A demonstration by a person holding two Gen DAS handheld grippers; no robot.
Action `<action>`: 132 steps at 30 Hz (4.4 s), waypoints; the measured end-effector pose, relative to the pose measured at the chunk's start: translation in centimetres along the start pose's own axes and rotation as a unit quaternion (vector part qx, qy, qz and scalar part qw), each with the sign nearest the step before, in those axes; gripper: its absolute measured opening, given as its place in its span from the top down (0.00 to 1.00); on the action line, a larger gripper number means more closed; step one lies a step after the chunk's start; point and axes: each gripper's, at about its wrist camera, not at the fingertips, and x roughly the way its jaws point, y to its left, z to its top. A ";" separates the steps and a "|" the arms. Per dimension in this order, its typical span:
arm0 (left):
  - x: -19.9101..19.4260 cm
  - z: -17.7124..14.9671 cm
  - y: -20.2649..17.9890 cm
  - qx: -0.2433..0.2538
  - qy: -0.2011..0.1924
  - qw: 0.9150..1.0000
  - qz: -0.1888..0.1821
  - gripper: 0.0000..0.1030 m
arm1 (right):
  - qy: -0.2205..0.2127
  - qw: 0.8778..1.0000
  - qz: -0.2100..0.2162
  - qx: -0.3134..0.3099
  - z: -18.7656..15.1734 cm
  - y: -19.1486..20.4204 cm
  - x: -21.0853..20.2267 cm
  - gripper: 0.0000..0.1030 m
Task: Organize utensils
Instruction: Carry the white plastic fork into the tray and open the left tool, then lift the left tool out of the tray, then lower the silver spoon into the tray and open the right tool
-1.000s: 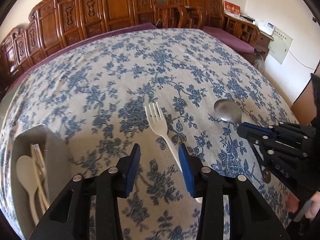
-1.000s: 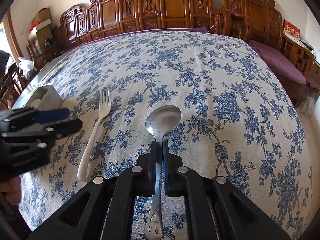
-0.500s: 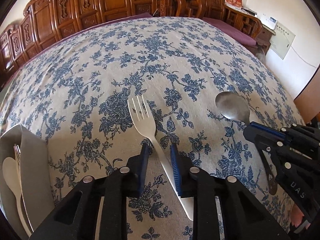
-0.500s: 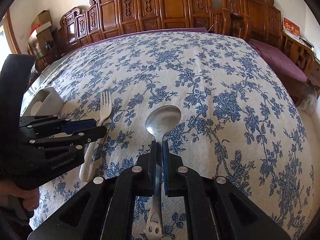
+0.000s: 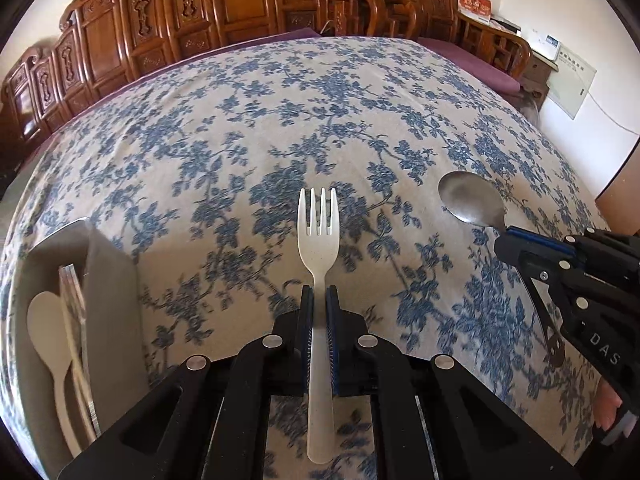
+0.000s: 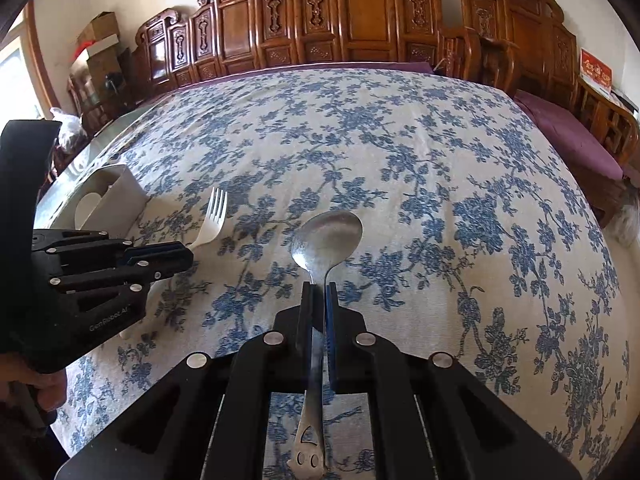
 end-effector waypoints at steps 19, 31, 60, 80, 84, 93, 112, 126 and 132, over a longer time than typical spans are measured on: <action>-7.5 -2.3 4.5 -0.013 -0.043 0.999 0.018 0.94 | 0.011 0.999 0.024 -0.047 -1.4 5.7 0.0 0.93; -10.3 -3.3 8.2 -0.028 -0.059 0.997 0.041 0.94 | -0.012 0.997 0.049 -0.053 -1.4 7.3 -1.8 0.93; -4.9 -5.4 13.3 -0.058 -0.001 0.995 0.080 0.94 | -0.038 0.994 0.087 -0.061 -0.6 9.1 -3.6 0.93; -9.7 -7.1 14.4 -0.068 -0.028 0.994 0.080 0.83 | -0.052 0.992 0.097 -0.066 0.0 11.4 -5.7 0.93; -11.0 -7.3 15.0 -0.073 -0.036 0.993 0.081 0.83 | -0.055 0.991 0.103 -0.066 0.2 12.8 -6.4 0.93; -14.3 -7.5 16.4 -0.088 -0.069 0.991 0.074 0.82 | -0.057 0.989 0.114 -0.077 1.5 16.3 -6.8 0.93; -15.2 -8.0 21.3 -0.114 -0.077 0.988 0.077 0.82 | -0.034 0.988 0.135 -0.069 6.2 22.1 -2.5 0.93; -13.9 -11.2 22.3 -0.151 -0.063 0.985 0.058 0.82 | 0.013 0.988 0.145 -0.053 6.4 25.7 3.2 0.93; -13.8 -12.0 22.5 -0.155 -0.062 0.984 0.054 0.82 | 0.033 0.989 0.136 -0.057 5.7 26.6 5.0 0.93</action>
